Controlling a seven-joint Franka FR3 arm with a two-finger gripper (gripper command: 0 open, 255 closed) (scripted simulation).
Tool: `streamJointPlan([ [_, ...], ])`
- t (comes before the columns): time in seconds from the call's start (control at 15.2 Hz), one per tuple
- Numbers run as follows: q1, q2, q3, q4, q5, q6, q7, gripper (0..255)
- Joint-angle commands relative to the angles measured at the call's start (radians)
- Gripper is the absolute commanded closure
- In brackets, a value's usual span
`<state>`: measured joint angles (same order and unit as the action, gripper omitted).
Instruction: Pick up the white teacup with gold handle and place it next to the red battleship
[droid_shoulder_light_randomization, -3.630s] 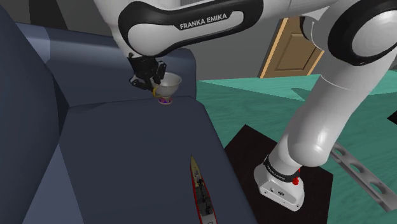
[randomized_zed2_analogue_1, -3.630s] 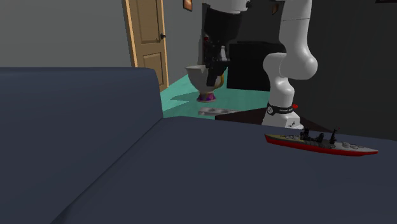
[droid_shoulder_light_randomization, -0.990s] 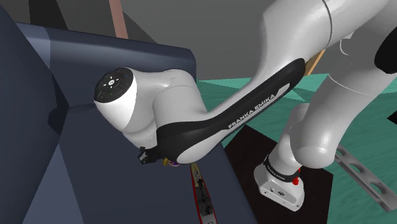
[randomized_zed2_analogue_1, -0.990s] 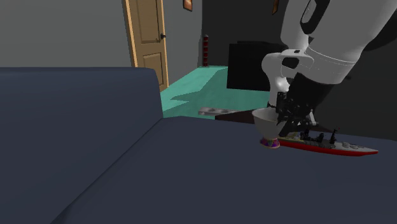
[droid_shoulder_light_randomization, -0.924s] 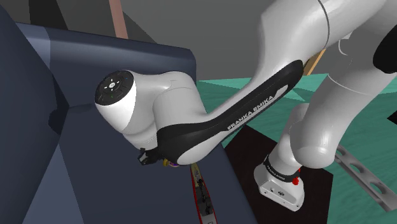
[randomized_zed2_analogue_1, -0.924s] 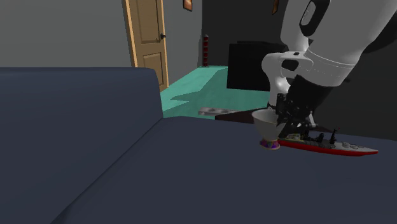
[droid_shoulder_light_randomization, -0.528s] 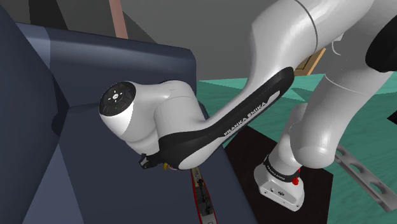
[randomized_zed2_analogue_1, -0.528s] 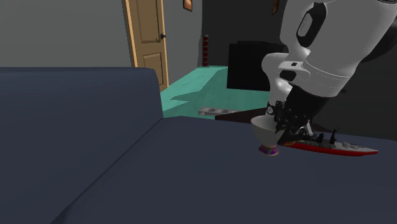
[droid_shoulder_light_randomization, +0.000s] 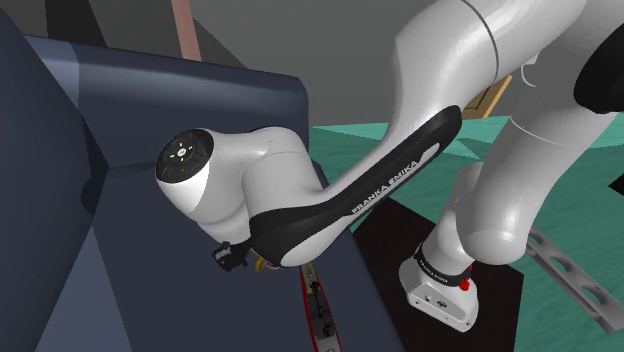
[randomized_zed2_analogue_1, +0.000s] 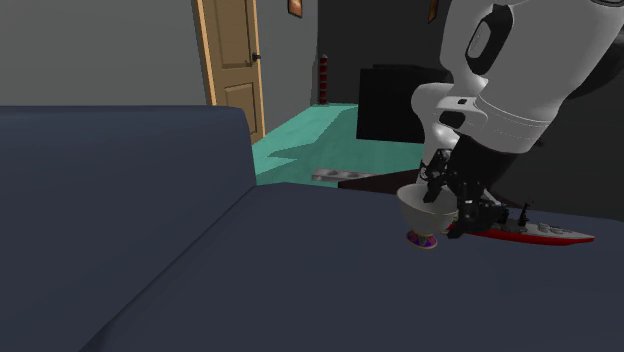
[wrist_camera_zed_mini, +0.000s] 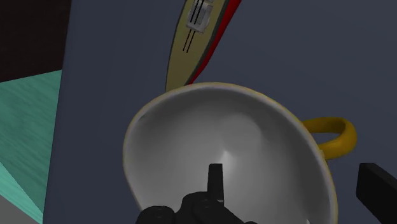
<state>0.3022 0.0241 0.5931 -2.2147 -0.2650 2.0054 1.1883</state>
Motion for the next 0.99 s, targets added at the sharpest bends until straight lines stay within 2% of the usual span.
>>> streamJointPlan([
  [0.0,0.000,0.000,0.000,0.000,0.000,0.000,0.000,0],
  [0.13,0.000,0.000,0.000,0.000,0.000,0.000,0.000,0],
  [0.4,0.011,-0.032,0.012,0.098,0.036,-0.122,-0.023,0],
  [0.92,0.011,-0.032,0.012,0.098,0.036,-0.122,-0.023,0],
])
